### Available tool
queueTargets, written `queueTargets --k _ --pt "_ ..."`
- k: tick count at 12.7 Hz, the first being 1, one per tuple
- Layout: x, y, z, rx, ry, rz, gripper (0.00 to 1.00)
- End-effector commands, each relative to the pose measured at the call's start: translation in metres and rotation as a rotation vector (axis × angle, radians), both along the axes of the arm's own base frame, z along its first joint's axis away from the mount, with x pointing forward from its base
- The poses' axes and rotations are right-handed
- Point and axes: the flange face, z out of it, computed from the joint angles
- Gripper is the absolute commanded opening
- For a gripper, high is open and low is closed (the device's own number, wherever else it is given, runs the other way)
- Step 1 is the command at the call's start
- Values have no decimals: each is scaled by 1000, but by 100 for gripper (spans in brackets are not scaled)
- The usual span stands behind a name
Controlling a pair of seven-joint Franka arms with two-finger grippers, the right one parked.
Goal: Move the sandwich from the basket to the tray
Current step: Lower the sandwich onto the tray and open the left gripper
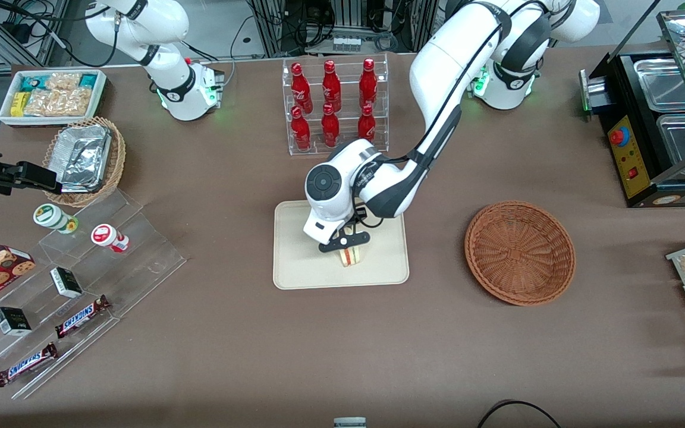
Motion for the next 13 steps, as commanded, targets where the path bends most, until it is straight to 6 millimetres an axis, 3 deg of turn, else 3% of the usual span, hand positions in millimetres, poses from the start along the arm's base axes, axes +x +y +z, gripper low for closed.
queueTargets --k 1,9,11,13 --pt "-3 -12 11 23 -55 -8 100" --pt "3 -5 92 -8 -88 -7 100" --pt "36 32 115 -20 -95 38 100" --pt "37 49 143 -21 -90 -40 100"
